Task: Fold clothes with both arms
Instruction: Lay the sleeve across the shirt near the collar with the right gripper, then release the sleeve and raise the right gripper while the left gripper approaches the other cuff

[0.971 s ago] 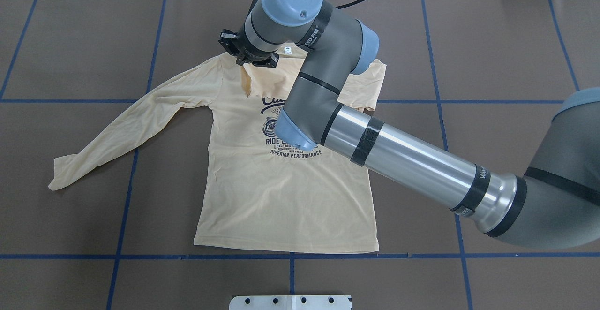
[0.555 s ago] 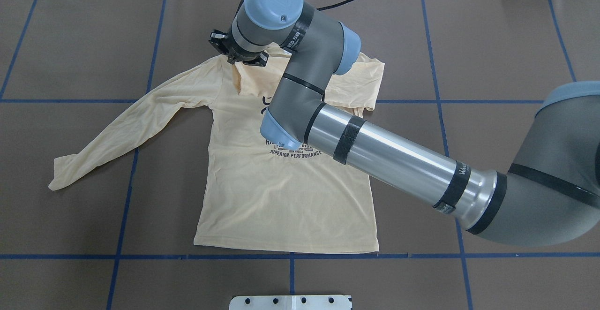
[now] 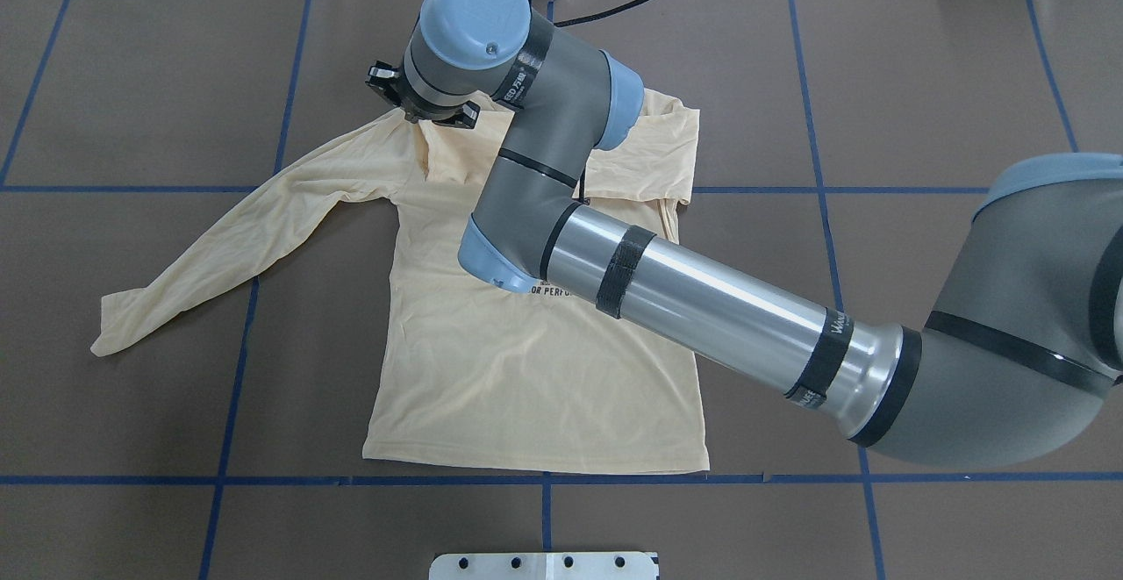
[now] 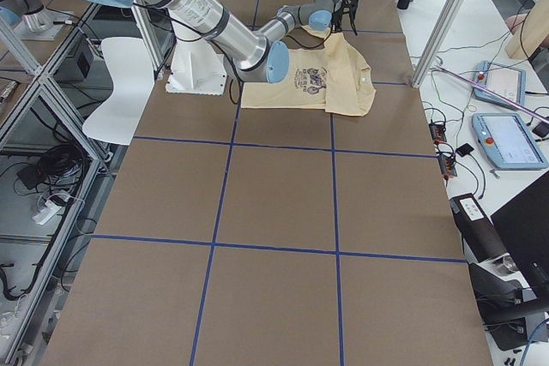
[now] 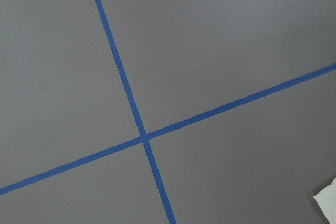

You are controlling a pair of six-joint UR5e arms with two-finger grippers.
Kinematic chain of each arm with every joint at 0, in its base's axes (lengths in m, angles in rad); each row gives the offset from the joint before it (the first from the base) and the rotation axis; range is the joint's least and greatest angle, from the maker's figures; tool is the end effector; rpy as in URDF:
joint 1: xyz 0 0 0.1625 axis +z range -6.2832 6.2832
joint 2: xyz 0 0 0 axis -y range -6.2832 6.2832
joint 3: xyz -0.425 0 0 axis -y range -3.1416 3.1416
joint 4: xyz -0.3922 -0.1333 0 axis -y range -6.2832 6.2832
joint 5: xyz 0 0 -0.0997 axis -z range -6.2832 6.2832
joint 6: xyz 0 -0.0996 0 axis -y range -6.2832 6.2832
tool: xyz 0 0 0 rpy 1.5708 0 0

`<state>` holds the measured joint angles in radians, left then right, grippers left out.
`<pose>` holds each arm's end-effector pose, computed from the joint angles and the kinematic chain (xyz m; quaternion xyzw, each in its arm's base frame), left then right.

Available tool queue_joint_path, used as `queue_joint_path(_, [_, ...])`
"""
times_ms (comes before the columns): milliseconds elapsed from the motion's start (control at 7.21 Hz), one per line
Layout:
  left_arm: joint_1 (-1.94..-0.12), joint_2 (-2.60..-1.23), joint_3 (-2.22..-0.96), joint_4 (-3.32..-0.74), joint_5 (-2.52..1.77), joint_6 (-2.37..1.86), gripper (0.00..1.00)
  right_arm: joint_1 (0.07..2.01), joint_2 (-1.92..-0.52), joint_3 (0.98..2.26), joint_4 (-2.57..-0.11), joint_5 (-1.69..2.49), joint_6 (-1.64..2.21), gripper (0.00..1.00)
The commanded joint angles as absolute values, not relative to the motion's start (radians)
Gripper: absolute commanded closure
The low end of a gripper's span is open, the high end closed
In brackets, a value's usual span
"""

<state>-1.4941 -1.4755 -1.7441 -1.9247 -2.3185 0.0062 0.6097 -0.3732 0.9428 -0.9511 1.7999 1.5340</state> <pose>-0.0292 -0.4753 0.5796 0.1868 0.3635 0.1159 0.9053 -0.6361 -0.5793 0.0495 0.0870 -0.5578 0.1711 0.8075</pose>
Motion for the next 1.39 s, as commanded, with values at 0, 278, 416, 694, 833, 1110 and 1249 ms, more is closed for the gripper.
queue_joint_path(0, [-1.494,-1.476,-1.743,-1.925,-2.335,0.006,0.00,0.601,-0.362,0.925,-0.951,1.779,1.534,0.07])
queue_joint_path(278, [-1.494,-1.476,-1.743,-1.924,-2.341,0.006,0.00,0.600,-0.359,0.916,-0.951,1.773,1.561,0.01])
queue_joint_path(416, [-1.491,-1.482,-1.743,-1.925,-2.342,-0.001,0.00,0.604,-0.367,0.957,-0.963,1.784,1.606,0.01])
queue_joint_path(694, [-1.401,-1.503,-1.721,-2.062,-2.347,-0.271,0.00,0.667,-0.621,1.238,-1.008,1.941,1.609,0.01])
queue_joint_path(833, [-1.349,-1.503,-1.717,-2.127,-2.347,-0.396,0.00,0.725,-0.729,1.343,-1.026,2.035,1.606,0.01])
queue_joint_path(1110, [-1.214,-1.503,-1.689,-2.245,-2.333,-0.556,0.00,0.799,-0.881,1.470,-1.026,2.114,1.605,0.02])
queue_joint_path(1249, [-1.160,-1.494,-1.686,-2.296,-2.332,-0.621,0.02,0.830,-0.972,1.552,-1.026,2.134,1.583,0.02])
